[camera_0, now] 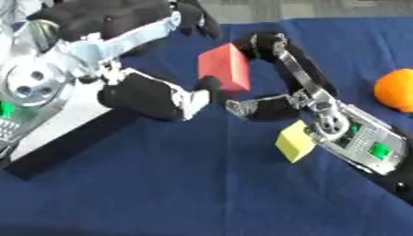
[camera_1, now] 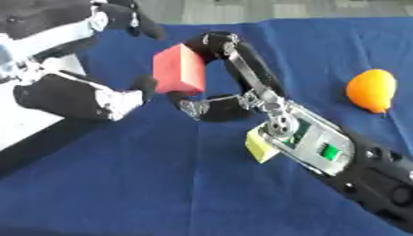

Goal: Pick up the objects with one hand, pass them to the other hand, and then place them into the box on the other side of the table.

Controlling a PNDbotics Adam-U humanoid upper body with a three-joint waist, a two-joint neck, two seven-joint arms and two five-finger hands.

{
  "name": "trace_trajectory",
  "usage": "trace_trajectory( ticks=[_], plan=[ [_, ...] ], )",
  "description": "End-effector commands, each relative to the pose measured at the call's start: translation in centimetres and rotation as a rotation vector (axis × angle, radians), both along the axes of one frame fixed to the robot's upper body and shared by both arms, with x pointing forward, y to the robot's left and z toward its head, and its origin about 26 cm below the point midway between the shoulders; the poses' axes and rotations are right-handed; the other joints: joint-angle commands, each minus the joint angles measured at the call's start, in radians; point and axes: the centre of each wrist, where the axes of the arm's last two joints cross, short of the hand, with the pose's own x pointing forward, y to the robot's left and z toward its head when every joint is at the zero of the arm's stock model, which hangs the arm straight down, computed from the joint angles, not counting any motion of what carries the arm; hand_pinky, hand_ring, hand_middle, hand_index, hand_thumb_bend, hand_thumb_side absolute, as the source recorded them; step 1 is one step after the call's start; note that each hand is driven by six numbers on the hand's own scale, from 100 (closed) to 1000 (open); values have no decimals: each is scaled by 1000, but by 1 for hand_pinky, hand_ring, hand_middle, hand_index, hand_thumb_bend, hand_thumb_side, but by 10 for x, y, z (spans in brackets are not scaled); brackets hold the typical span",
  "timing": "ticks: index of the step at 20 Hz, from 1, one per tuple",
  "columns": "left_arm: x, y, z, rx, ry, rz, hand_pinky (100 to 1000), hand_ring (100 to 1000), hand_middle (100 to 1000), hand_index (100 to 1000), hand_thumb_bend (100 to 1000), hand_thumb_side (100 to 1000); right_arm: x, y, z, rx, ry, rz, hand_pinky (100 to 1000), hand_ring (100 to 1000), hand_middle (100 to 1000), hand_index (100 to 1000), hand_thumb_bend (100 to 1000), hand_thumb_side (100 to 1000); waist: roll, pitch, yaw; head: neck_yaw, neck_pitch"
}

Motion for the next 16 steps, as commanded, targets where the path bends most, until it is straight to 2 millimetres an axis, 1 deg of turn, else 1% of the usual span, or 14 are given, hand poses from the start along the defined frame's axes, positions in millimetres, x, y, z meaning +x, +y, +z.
trace_trajectory(
  ticks=[1,2,3,5,6,7,8,10,11,16],
  plan=[
    [-4,-2,7,-9,-77,14,963,846,805,890,271,484,-1,1,5,-18,-26,9,659,563,473,647,306,100,12,-1,0,7,-1],
    [-4,-2,7,-13,-87,18,971,851,809,898,284,480,-1,1,5,-22,-27,10,659,563,472,647,305,100,12,-1,-1,8,-1],
    [-4,-2,7,-16,-94,20,971,850,808,900,273,503,-1,1,4,-26,-27,13,659,563,472,647,305,100,12,-1,-2,9,-1],
    [-4,-3,5,-4,-80,16,976,854,809,910,242,621,-1,2,4,-32,-29,19,659,563,472,646,304,100,12,-1,-3,12,-1],
    [-4,-4,5,6,-66,12,979,856,810,912,235,647,-1,2,4,-34,-31,22,659,563,472,646,304,100,12,-1,-3,12,-1],
    [-5,-4,4,16,-53,6,985,860,813,916,225,698,-1,2,4,-36,-32,24,659,563,472,646,304,100,12,-1,-3,12,-1],
    [-5,-4,4,25,-42,2,986,861,813,916,221,706,-1,2,4,-37,-34,26,659,563,472,646,304,100,12,-1,-3,12,-1],
    [-5,-5,3,42,-16,-6,997,867,814,917,188,776,-1,2,5,-38,-39,28,659,563,471,645,303,100,12,-1,-3,14,-1],
    [-5,-5,3,51,1,-8,999,868,815,917,184,792,-1,2,6,-39,-44,29,659,563,471,645,303,100,12,0,-3,14,-1],
    [-7,-8,4,68,24,-14,1000,872,818,919,197,786,1,2,10,-36,-67,30,654,562,471,644,300,100,14,1,0,13,-1]
  ],
)
